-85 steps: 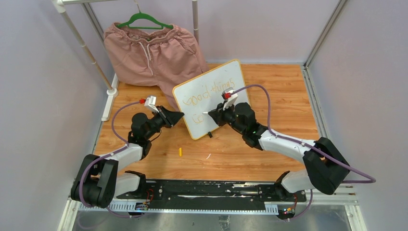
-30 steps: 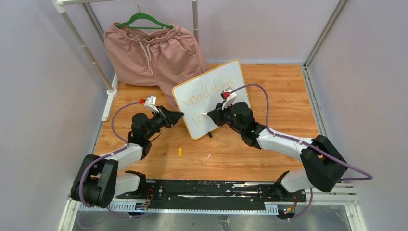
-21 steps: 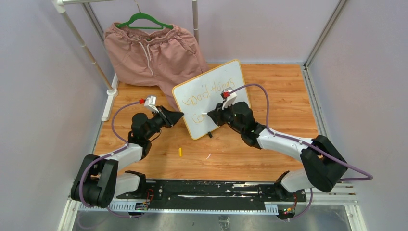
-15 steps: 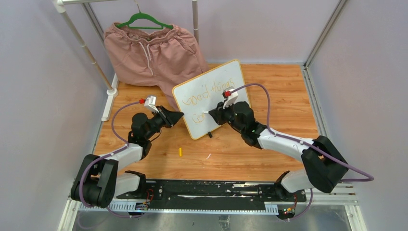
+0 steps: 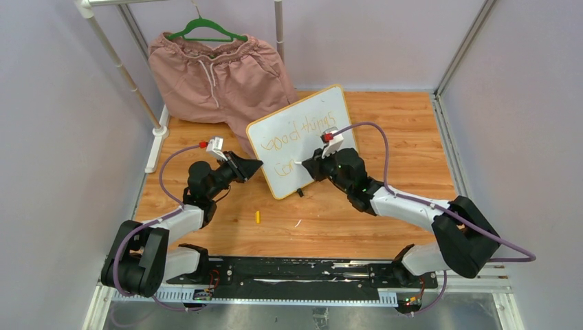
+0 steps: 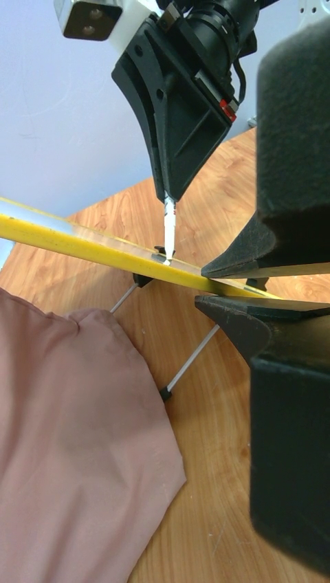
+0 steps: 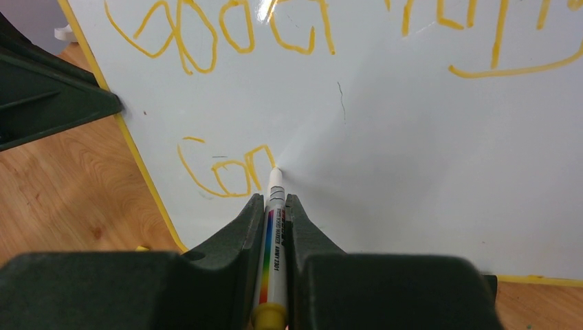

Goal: Write a sentence on the whiteboard

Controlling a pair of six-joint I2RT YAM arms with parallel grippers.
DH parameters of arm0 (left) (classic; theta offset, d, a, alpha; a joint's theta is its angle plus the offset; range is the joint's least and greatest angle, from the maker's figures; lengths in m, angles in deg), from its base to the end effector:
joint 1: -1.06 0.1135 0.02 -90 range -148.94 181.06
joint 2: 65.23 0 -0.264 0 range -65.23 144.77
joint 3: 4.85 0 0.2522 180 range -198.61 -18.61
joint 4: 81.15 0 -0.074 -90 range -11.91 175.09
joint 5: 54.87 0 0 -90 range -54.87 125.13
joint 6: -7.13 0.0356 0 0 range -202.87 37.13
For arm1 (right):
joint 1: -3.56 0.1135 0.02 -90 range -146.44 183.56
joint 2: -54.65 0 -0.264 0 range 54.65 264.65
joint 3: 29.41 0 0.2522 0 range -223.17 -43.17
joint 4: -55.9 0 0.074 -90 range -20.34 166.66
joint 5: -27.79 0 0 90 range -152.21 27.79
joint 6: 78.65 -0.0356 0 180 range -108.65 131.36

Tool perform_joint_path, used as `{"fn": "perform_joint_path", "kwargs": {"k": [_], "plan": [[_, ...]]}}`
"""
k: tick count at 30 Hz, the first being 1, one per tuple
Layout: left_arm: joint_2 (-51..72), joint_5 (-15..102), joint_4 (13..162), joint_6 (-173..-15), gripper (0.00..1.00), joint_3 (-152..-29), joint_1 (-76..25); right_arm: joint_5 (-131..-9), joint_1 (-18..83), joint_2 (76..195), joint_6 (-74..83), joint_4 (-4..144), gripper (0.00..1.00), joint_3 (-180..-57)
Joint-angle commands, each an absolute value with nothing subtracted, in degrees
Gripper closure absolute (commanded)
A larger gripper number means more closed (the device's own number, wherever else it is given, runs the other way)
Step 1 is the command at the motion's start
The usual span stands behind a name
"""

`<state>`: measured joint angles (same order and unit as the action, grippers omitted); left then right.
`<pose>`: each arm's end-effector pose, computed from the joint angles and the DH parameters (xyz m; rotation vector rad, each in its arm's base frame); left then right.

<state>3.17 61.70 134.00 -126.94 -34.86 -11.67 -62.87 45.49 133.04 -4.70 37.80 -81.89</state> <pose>0.2171 -0.0654 0.1964 -0.0942 1.7437 -1.1200 0.2246 0.2023 0.2470 -0.4043 1.7199 0.7558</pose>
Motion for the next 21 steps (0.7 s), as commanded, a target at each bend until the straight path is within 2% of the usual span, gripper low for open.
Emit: {"fn": "perform_joint_path", "kwargs": {"k": [1, 10, 21], "plan": [[3.0, 63.43, 135.72, -126.46, 0.82, -35.06, -12.47, -61.03, 44.52, 132.28, -4.33, 39.03, 1.0, -79.51], [3.0, 63.43, 135.75, -126.46, 0.82, -35.04, -12.47, -61.33, 44.56, 132.6, -5.0, 39.23, 1.0, -78.96], [3.0, 63.56, 135.72, -126.46, 0.82, -35.04, -12.47, -61.28, 44.56, 134.04, -3.86, 39.71, 1.0, -84.28]]}}
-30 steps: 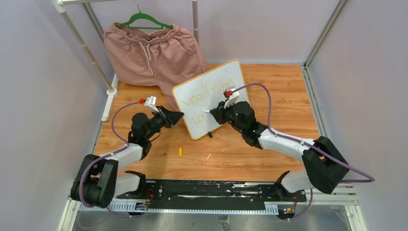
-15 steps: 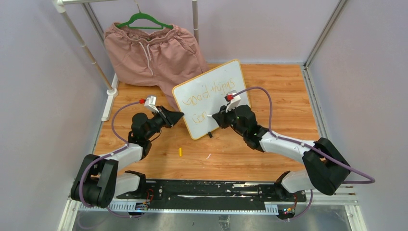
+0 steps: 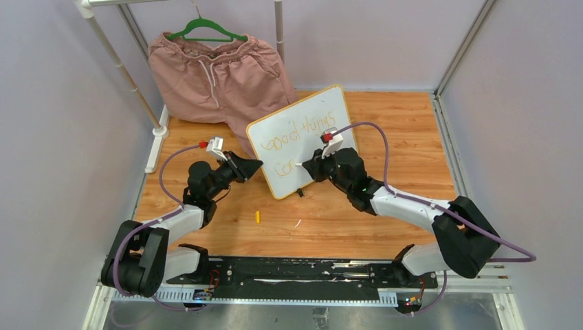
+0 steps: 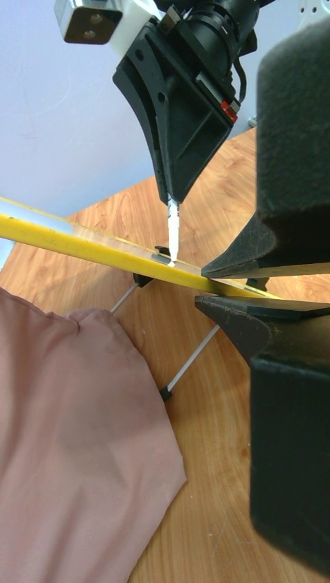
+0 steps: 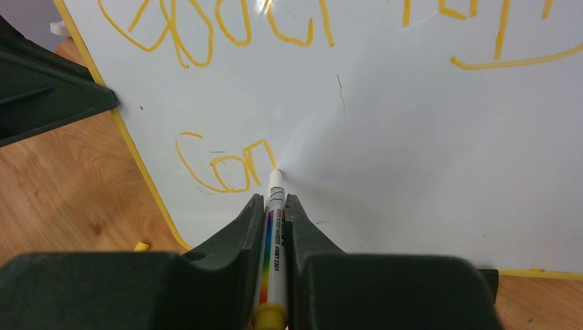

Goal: Write a sentence on the whiteboard

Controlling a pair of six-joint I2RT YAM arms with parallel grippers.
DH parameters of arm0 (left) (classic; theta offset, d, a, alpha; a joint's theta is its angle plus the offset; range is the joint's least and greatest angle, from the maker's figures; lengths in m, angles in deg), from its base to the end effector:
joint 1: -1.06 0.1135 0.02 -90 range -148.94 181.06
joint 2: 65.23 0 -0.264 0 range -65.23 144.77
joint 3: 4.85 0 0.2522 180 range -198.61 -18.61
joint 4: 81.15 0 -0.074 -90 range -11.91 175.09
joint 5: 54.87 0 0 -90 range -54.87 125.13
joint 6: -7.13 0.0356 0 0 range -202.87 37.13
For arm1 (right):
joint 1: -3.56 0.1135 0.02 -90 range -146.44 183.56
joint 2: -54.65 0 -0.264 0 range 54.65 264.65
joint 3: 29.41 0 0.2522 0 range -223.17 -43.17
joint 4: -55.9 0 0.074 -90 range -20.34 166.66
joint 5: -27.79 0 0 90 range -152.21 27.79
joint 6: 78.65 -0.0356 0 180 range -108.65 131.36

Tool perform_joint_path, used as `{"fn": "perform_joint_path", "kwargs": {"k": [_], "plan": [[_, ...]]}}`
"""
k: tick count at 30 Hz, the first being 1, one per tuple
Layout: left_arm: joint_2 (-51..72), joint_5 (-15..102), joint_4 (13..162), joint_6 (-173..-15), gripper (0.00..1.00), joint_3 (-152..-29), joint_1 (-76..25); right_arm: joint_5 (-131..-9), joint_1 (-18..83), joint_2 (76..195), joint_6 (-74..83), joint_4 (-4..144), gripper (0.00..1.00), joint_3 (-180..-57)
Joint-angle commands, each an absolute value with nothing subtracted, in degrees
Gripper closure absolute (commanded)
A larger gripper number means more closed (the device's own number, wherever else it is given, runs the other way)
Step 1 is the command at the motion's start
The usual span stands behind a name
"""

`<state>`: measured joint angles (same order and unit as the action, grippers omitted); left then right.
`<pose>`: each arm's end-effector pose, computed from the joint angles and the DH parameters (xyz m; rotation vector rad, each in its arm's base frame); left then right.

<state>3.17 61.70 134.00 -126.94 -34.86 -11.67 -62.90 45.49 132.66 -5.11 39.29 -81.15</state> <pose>0.2171 -0.0654 0.1964 -0.0942 1.7437 -1.1200 0.2224 0.2004 0.2417 -0.4058 1.7541 0.7508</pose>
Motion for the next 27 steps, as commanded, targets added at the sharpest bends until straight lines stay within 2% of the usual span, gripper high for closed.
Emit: {"fn": "perform_joint_path", "kwargs": {"k": [1, 27], "plan": [[3.03, 63.52, 135.72, -126.46, 0.82, -34.98, -12.47, -61.31, 44.54, 134.08, -3.68, 39.69, 1.0, -84.56], [2.89, 63.43, 135.72, -126.44, 0.82, -34.91, -12.47, -60.95, 41.97, 133.22, -3.23, 40.55, 1.0, -84.7]]}}
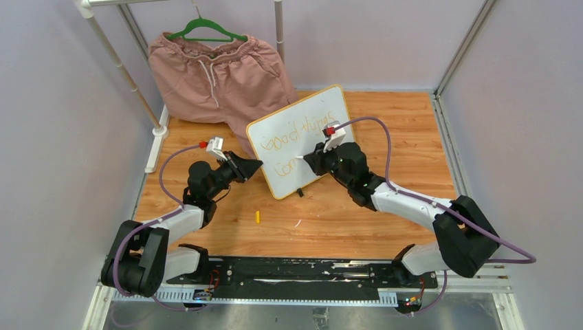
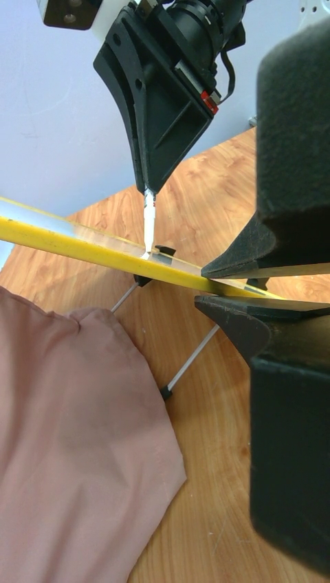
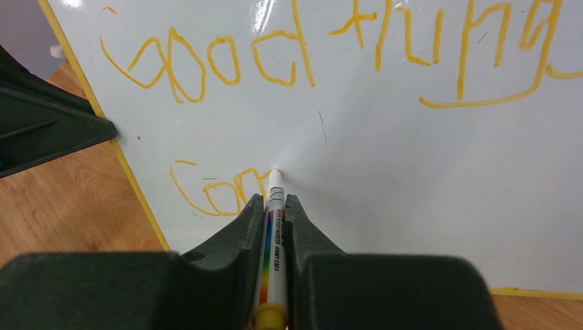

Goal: Write a sentence on the whiteboard

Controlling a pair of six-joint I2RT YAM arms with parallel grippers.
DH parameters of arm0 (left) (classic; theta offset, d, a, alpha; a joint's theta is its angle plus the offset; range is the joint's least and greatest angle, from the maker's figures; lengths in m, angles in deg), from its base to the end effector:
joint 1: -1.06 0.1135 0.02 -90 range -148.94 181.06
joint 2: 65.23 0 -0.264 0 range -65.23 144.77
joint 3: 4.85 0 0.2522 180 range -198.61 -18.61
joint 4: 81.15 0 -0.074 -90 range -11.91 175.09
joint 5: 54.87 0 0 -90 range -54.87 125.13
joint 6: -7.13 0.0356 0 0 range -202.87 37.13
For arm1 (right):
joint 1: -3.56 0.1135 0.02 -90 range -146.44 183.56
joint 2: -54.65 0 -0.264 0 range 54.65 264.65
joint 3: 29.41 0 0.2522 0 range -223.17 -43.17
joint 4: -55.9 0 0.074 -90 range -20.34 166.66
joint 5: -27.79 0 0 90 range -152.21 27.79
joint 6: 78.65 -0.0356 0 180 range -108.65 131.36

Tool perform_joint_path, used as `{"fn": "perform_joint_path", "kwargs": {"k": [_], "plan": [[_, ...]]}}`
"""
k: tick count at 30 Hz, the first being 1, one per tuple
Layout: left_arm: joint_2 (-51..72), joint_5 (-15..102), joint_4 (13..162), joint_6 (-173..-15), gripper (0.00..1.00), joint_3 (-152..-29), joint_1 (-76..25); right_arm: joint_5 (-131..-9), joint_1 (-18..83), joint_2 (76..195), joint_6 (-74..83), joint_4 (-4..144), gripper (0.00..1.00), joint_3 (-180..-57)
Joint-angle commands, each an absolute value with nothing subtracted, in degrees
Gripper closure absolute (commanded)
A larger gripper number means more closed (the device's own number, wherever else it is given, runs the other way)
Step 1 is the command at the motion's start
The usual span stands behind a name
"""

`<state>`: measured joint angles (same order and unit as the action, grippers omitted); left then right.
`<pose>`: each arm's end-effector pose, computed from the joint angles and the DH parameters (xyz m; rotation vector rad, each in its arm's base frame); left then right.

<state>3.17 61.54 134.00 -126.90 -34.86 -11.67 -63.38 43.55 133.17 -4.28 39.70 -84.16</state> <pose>0.2172 -0.0653 0.1964 -0.0959 1.7430 -1.1173 0.2347 0.1978 0.2561 -0.3865 1.7159 0.7346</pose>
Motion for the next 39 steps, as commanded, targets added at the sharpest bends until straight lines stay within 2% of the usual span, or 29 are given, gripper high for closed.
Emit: {"fn": "perform_joint_path", "kwargs": {"k": [1, 19, 30, 39], "plan": [[2.82, 63.43, 135.72, -126.39, 0.82, -34.92, -12.47, -61.05, 41.97, 133.22, -3.36, 40.48, 1.0, -84.43], [2.99, 63.34, 135.63, -126.37, 0.82, -34.97, -12.55, -61.11, 42.12, 130.8, -5.16, 40.47, 1.0, -78.78], [2.94, 63.34, 135.59, -126.37, 0.82, -34.91, -12.56, -59.61, 42.01, 124.58, -4.56, 42.16, 1.0, -78.94], [3.05, 63.34, 135.63, -126.37, 0.82, -34.87, -12.56, -60.53, 41.36, 127.73, -4.68, 40.68, 1.0, -81.9]]}}
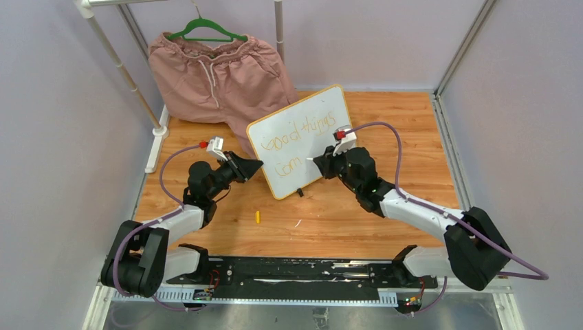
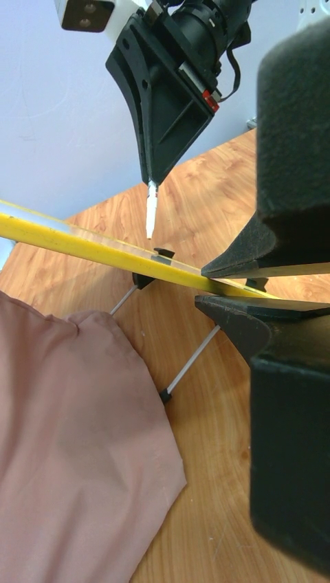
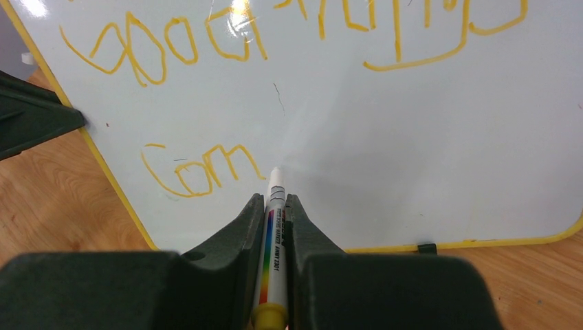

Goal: Write a sentence on the whiteboard

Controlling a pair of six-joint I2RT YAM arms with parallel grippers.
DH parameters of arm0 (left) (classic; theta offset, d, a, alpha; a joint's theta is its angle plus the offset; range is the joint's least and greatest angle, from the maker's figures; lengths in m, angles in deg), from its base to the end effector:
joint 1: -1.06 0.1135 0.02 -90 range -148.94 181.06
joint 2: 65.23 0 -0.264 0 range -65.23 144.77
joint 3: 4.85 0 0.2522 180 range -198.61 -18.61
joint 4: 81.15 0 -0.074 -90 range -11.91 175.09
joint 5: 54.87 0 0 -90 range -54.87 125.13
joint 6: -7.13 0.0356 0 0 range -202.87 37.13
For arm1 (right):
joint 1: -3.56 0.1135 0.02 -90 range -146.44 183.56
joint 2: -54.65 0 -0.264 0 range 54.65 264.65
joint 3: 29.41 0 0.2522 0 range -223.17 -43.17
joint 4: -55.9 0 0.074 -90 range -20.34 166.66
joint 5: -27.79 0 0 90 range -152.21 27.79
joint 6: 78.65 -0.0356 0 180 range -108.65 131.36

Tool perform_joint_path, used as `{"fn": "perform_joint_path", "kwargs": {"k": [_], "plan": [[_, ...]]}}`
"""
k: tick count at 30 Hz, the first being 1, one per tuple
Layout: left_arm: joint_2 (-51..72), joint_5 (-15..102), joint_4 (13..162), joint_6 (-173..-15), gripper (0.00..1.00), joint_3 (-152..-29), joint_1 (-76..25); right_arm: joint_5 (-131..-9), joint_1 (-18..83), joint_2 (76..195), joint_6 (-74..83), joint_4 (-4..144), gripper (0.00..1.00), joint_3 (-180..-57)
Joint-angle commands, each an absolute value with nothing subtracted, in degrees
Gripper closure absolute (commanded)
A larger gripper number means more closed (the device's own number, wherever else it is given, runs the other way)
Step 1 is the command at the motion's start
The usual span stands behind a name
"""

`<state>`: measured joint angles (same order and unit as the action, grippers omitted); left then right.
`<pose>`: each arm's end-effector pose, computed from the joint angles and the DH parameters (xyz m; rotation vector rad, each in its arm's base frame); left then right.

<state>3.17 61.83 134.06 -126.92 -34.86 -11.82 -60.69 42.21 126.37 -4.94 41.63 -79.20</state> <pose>0.2169 -0.0660 0.1965 -0.0893 1.7437 -1.1235 0.2191 0.1740 0.2554 -0.3200 1.7238 0.6866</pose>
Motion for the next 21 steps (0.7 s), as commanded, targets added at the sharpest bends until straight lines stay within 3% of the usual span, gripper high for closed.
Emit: {"fn": "perform_joint_path", "kwargs": {"k": [1, 21], "plan": [[2.95, 63.3, 135.63, -126.37, 0.82, -34.91, -12.56, -60.67, 41.37, 128.07, -4.73, 40.46, 1.0, -82.19], [3.01, 63.34, 135.63, -126.37, 0.82, -34.87, -12.65, -61.33, 41.43, 132.08, -5.59, 38.89, 1.0, -84.3]]}}
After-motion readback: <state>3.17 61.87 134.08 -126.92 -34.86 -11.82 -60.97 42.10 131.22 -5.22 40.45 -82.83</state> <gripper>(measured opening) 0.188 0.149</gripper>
